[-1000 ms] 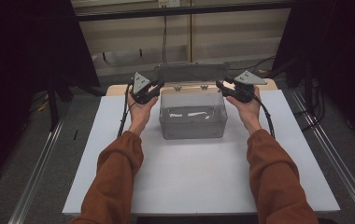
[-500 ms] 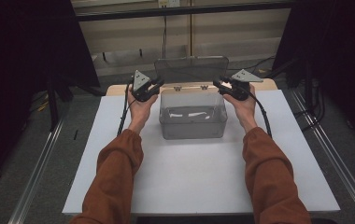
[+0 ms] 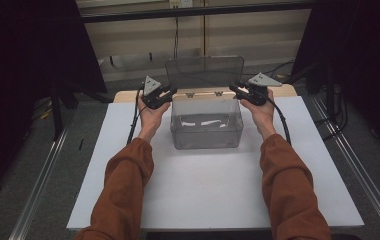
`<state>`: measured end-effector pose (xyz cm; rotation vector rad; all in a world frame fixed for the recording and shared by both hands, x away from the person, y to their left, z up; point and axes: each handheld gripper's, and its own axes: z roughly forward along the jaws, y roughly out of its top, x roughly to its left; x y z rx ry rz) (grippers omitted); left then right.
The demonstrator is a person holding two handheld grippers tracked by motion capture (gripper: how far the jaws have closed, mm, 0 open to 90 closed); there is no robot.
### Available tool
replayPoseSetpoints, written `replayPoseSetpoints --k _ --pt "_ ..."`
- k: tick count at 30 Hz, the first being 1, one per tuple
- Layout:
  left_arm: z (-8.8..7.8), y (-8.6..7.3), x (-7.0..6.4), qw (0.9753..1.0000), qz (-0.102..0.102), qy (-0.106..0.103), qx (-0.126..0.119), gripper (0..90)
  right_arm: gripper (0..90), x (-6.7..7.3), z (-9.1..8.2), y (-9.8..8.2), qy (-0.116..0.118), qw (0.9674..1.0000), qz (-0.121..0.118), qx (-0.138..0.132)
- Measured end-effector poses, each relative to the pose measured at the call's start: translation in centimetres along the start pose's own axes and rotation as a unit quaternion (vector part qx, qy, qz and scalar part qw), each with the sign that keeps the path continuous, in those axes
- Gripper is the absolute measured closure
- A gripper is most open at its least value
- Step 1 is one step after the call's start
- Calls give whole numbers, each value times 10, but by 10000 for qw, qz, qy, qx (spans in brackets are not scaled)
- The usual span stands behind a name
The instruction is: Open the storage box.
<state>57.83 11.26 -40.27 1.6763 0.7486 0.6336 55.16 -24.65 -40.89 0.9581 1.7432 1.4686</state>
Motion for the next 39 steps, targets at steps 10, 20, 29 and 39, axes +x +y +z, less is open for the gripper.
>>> replayPoseSetpoints --k 10,20,29,39 --pt "5 0 2 9995 -297 34 48 737 701 -4 3 3 28 9999 53 101" --pt "9 2 4 9989 -411 44 210 737 703 -5 8 6 -43 9994 250 243" --pt "11 2 6 9984 -453 -9 341 738 706 -7 8 6 -15 9990 329 289" --pt "15 -1 7 9974 -572 -12 439 739 702 -8 12 1 -31 9977 530 423"
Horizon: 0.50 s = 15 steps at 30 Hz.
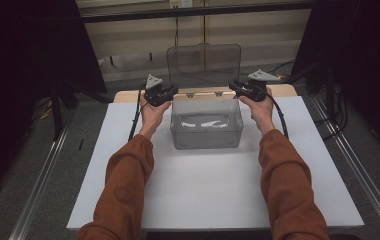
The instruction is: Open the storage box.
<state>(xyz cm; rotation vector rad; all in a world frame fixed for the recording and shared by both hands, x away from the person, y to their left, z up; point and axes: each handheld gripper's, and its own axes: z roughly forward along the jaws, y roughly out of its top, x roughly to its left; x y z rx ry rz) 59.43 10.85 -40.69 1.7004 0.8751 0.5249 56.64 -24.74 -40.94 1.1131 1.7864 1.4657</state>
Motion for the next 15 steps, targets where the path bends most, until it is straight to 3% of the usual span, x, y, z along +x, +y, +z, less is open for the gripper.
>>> replayPoseSetpoints --k 8,15 --pt "4 5 2 9995 -268 -44 139 717 681 -3 6 7 15 9991 248 333" --pt "6 6 4 9991 -336 -58 270 693 666 -4 8 7 19 9980 415 469"
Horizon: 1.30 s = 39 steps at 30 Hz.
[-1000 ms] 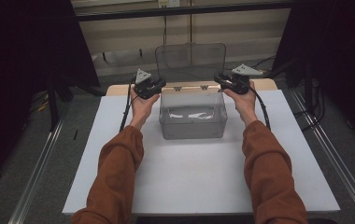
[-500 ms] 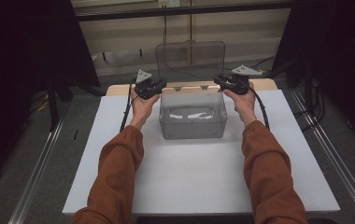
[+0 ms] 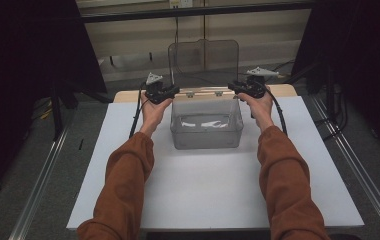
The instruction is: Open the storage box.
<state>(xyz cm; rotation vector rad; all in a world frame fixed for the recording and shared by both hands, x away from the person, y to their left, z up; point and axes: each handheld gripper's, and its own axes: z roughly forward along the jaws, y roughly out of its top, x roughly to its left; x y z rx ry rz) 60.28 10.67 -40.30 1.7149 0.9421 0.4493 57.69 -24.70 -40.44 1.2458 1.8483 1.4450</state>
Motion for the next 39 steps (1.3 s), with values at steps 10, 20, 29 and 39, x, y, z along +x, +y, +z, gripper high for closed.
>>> replayPoseSetpoints --k 10,20,29,39 --pt "4 5 1 9996 -76 -12 257 640 631 -2 4 3 31 9994 215 265" --pt "7 6 3 9988 -280 -60 405 620 609 -4 7 3 44 9986 368 364" --pt "9 7 4 9979 -368 1 534 590 593 -7 10 2 79 9973 569 450" --pt "10 8 5 9965 -493 30 676 564 571 -9 12 3 76 9952 770 606"
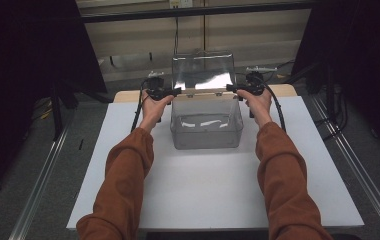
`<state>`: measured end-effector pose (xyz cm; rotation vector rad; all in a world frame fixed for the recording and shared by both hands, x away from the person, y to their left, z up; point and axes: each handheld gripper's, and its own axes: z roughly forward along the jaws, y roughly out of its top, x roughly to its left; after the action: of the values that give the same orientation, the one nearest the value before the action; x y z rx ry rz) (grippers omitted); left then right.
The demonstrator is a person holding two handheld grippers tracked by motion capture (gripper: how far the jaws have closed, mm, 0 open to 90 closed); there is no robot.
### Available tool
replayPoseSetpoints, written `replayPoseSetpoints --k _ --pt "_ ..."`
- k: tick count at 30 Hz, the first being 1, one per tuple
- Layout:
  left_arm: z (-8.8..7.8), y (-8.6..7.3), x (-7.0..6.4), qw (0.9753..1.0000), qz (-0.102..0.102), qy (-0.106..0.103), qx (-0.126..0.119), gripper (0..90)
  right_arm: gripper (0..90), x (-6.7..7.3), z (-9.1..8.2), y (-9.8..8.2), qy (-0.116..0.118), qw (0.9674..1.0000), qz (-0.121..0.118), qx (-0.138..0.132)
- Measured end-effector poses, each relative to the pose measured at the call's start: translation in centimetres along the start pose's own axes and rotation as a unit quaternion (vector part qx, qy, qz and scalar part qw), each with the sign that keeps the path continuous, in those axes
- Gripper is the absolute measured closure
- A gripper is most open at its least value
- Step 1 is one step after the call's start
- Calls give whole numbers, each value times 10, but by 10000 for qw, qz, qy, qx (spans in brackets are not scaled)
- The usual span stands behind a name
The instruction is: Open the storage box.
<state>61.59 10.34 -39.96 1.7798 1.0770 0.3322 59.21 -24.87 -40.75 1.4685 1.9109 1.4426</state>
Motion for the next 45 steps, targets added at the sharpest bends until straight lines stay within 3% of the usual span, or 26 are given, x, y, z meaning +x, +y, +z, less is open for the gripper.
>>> replayPoseSetpoints --k 8,19,26,32,35,39,43,45 --pt "0 2 1 9999 -124 -15 114 566 569 -1 2 1 -3 9999 143 79" --pt "2 0 2 9994 -340 -68 94 554 564 -1 3 1 6 9989 448 134" --pt "6 -2 3 9987 -485 -110 58 523 548 -1 4 -1 8 9986 512 130" --pt "5 -2 4 9986 -496 -118 105 516 538 -2 6 -3 32 9985 541 91" --pt "7 -3 2 9990 -440 24 53 479 517 -1 7 -3 23 9983 572 108" --pt "6 -2 2 9991 -419 29 79 467 501 -3 9 -6 85 9962 859 105" --pt "5 -2 3 9991 -412 -23 92 466 488 -2 12 -7 15 9957 921 65" --pt "7 -4 3 9987 -512 -43 67 454 483 -3 12 -8 32 9950 998 75"
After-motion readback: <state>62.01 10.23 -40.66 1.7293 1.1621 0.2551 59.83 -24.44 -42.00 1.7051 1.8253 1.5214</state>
